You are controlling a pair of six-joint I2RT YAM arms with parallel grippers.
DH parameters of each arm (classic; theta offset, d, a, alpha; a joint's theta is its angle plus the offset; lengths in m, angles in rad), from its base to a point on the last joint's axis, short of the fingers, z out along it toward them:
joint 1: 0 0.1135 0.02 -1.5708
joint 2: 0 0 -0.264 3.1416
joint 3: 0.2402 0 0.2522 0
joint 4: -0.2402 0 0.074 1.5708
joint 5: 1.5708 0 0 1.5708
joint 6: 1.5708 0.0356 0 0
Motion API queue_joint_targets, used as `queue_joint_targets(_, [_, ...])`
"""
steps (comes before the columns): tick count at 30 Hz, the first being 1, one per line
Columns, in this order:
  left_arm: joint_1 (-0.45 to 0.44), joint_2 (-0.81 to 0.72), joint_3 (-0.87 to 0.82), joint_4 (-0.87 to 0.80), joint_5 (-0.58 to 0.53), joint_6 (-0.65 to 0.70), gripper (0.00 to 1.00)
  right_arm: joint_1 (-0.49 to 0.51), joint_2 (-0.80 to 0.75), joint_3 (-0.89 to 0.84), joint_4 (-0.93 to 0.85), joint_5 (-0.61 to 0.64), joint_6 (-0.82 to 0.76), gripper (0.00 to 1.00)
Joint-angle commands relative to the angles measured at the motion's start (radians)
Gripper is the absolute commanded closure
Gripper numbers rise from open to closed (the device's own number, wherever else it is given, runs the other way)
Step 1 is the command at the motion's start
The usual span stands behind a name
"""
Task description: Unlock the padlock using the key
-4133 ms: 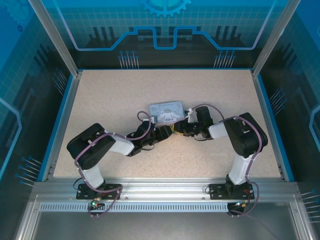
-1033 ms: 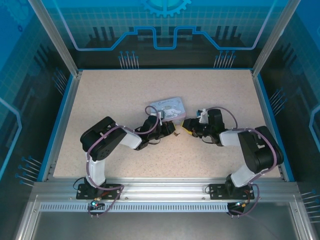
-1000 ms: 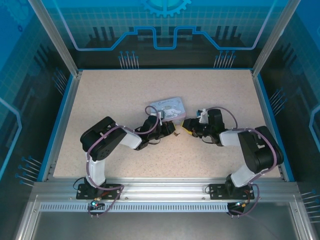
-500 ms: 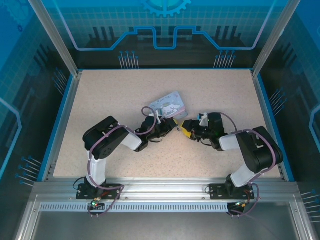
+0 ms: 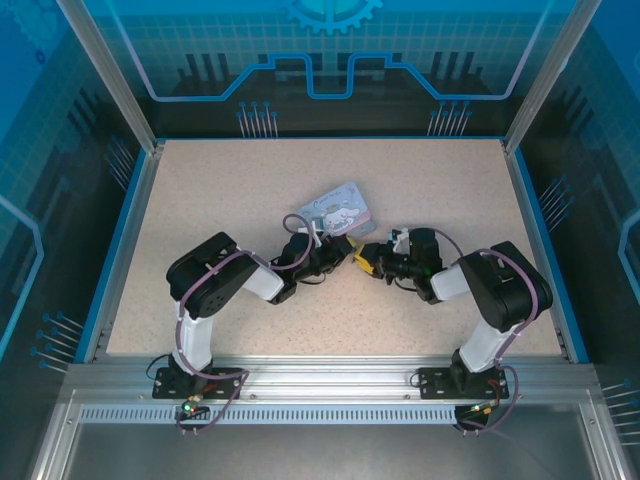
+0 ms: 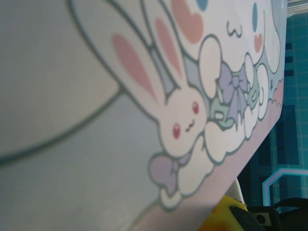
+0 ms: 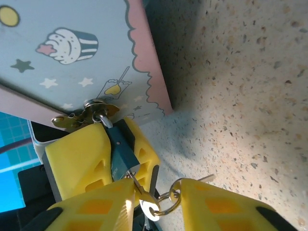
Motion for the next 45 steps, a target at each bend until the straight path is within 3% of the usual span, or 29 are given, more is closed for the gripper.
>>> queue_joint_targets(1, [-0.012, 0.025, -0.011, 0.013, 0.009, -0.041, 1.00, 0.014, 0.020, 0.011, 0.045, 0.007, 0.014, 0.80])
queue_joint_targets(8, [-0.011, 0.026, -0.011, 0.011, 0.012, -0.043, 1.00, 0.005, 0.023, 0.006, 0.055, 0.009, 0.018, 1.00])
queue_joint_targets(23, [-0.039, 0.029, -0.001, 0.003, 0.018, -0.039, 1.00, -0.030, 0.150, 0.104, 0.101, -0.019, 0.018, 1.00])
queue_joint_targets(28, [-0.038, 0.029, -0.017, 0.005, -0.007, -0.051, 1.00, -0.056, 0.123, 0.068, 0.087, -0.016, 0.002, 0.68])
queue_joint_targets(34, [-0.035, 0.031, -0.017, 0.011, -0.016, -0.057, 1.00, -0.074, 0.067, 0.018, 0.060, -0.012, -0.021, 0.46])
queue_joint_targets(37, [-0.033, 0.032, -0.017, 0.014, -0.015, -0.056, 1.00, -0.079, 0.030, -0.012, 0.039, -0.006, -0.035, 0.41])
queue_joint_targets(45, [-0.031, 0.037, -0.006, 0.017, -0.012, -0.065, 1.00, -0.074, -0.067, -0.057, -0.003, -0.016, -0.026, 0.45])
